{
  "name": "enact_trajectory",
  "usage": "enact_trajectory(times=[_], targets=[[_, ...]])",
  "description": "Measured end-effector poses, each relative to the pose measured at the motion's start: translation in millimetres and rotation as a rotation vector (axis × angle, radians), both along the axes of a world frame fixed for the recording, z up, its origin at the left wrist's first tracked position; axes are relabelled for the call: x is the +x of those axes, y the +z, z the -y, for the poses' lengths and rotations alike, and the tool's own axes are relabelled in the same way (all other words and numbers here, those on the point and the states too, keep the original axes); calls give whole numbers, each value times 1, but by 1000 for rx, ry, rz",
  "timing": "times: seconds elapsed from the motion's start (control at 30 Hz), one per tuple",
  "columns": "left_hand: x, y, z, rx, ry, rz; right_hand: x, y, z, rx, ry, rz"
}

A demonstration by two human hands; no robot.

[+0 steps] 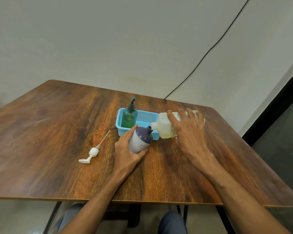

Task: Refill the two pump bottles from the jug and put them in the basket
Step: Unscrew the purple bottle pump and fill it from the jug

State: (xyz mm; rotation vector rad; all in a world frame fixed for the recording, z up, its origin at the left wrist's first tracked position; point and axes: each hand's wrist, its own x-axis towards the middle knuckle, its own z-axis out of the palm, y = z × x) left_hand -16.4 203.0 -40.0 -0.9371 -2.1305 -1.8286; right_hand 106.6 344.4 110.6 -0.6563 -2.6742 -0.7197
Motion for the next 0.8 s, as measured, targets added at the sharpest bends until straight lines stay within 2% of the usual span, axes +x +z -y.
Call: enact_trajectory(times=[0.8], targets=[[2,1,2,11,-9,2,-4,-6,-9,84,24,-33]])
